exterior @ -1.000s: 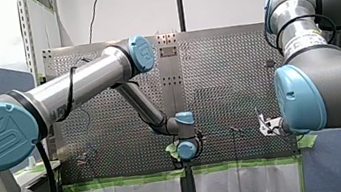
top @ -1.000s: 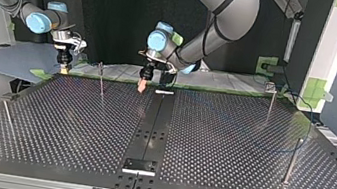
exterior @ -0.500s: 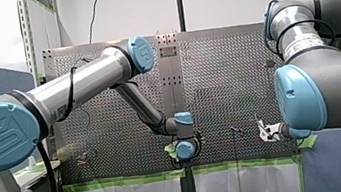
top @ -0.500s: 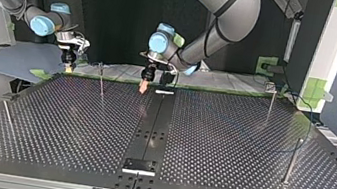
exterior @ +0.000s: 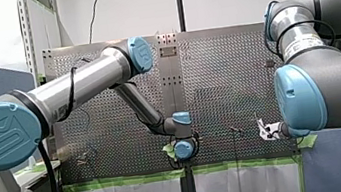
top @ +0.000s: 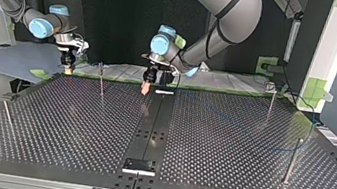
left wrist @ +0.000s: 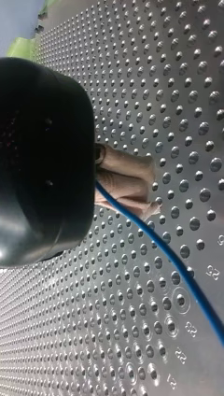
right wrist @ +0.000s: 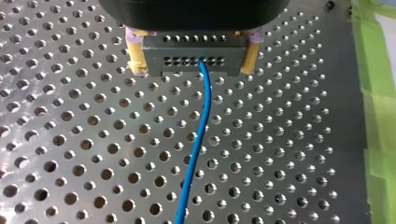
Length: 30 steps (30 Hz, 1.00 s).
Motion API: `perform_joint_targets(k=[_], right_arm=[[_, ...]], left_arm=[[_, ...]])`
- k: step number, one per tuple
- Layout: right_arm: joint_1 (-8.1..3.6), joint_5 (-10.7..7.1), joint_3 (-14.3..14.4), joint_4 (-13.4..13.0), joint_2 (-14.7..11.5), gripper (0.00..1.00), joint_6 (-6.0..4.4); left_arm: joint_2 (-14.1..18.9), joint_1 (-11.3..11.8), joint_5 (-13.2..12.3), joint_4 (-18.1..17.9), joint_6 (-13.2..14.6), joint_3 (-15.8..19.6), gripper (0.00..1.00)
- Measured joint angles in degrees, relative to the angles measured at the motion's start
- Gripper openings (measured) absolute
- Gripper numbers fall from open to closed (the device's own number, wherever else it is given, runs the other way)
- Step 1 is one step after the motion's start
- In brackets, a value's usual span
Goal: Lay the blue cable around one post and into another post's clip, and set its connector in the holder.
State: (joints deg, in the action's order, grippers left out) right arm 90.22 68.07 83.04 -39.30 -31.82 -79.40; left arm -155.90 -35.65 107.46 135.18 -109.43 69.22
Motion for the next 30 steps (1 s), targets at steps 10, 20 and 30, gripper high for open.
perform_joint_targets(k=[10,20,30], right_arm=[[0.03,0.23,-2.3,0.1,0.0,0.0,-0.5],[0.03,0.31,-3.4,0.1,0.1,0.0,-0.62],[-0.05,0.31,-3.5,0.5,0.3,0.0,-0.49]], left_arm=[[0.0,0.1,-0.3,0.0,-0.1,-0.1,0.04],[0.0,0.3,-0.5,0.3,-0.2,-0.1,0.07],[0.1,0.4,-1.4,1.7,0.0,-0.1,0.75]])
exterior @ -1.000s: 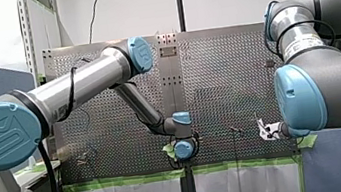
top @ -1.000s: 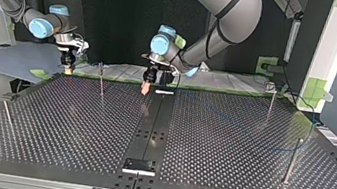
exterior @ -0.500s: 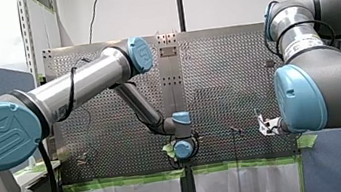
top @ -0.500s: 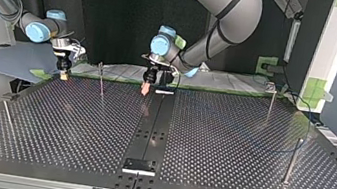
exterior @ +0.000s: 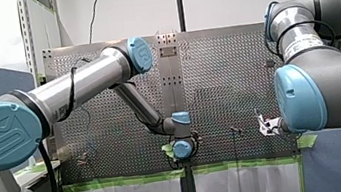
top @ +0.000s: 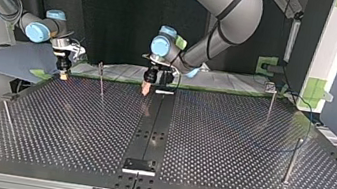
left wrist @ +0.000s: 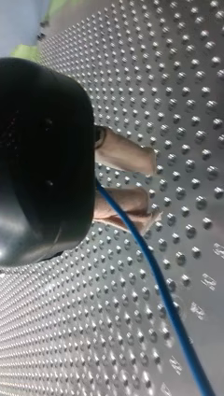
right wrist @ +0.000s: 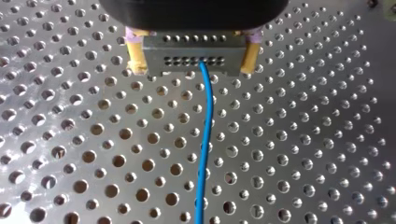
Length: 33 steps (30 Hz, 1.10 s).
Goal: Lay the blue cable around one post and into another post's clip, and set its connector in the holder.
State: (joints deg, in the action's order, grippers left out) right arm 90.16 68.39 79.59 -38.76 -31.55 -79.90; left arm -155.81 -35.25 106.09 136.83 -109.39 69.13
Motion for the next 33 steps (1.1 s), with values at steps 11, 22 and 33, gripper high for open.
perform_joint_targets(k=[11,22,33], right_arm=[[-0.02,0.0,0.0,0.2,0.1,0.0,-0.16],[0.08,-0.18,0.0,0.7,0.4,0.0,-0.25],[-0.02,-0.27,0.0,1.1,0.5,0.0,-0.22]], left_arm=[[0.1,-0.5,-2.3,4.9,3.9,-0.5,0.98],[0.4,-0.9,-3.0,10.1,9.1,-0.5,0.98],[4.2,-2.1,-3.9,16.1,14.9,2.5,0.98]])
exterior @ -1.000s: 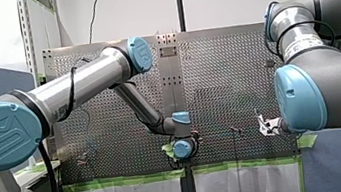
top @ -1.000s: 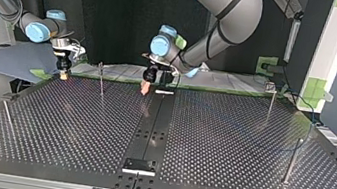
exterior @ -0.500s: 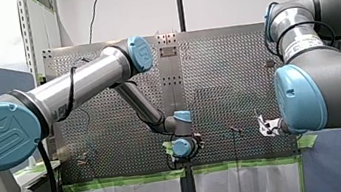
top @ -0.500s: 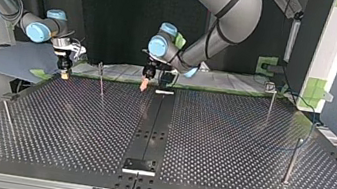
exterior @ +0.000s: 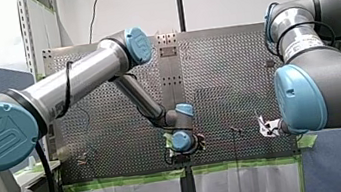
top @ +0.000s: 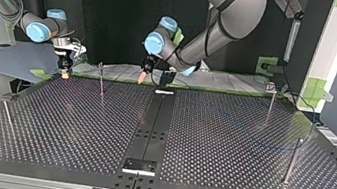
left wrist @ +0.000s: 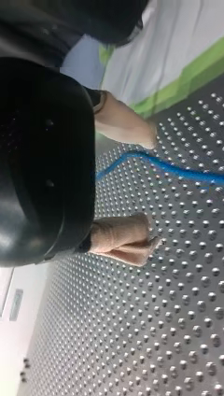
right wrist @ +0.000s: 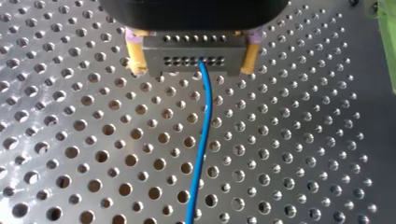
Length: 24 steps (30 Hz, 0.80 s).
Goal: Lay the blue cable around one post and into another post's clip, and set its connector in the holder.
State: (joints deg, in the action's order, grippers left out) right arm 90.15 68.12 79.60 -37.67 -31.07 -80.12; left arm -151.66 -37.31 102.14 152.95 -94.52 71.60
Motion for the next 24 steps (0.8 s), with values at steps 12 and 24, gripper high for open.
perform_joint_targets(k=[12,24], right_arm=[[0.02,-0.17,0.0,0.2,0.2,0.0,-0.01],[-0.17,-0.35,0.0,0.6,0.5,0.0,0.18]], left_arm=[[1.1,-2.0,-4.0,6.3,1.9,1.6,0.98],[3.2,-2.1,-1.8,5.2,0.7,1.3,0.98]])
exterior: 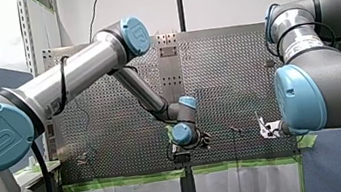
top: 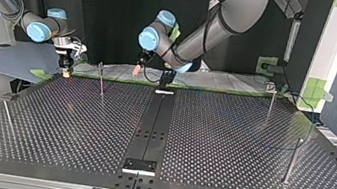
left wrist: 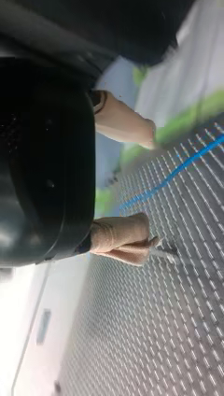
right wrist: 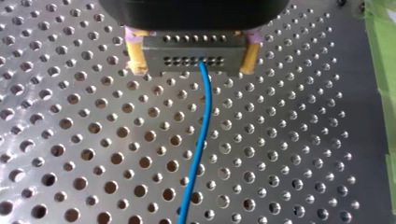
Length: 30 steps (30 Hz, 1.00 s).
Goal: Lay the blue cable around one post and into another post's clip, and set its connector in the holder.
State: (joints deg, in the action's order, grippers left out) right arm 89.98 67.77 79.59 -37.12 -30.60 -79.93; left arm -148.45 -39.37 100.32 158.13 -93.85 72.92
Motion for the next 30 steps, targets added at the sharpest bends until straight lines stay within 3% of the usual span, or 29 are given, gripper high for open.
perform_joint_targets(k=[3,7,21,30], right_arm=[[-0.01,0.0,0.0,0.0,0.0,0.0,0.01],[-0.08,0.0,0.0,-0.1,0.1,0.0,-0.05],[-0.17,0.0,0.0,-0.3,0.1,0.0,-0.15],[-0.2,0.0,0.0,-0.4,0.2,0.0,-0.15]], left_arm=[[0.4,0.2,1.2,-0.4,-0.5,-0.1,0.98],[0.5,-0.3,1.0,-0.4,-1.1,-0.1,0.98],[0.7,-2.6,-5.2,0.7,-2.7,-0.1,0.98],[3.0,-2.8,-9.7,0.4,-3.6,0.0,0.98]])
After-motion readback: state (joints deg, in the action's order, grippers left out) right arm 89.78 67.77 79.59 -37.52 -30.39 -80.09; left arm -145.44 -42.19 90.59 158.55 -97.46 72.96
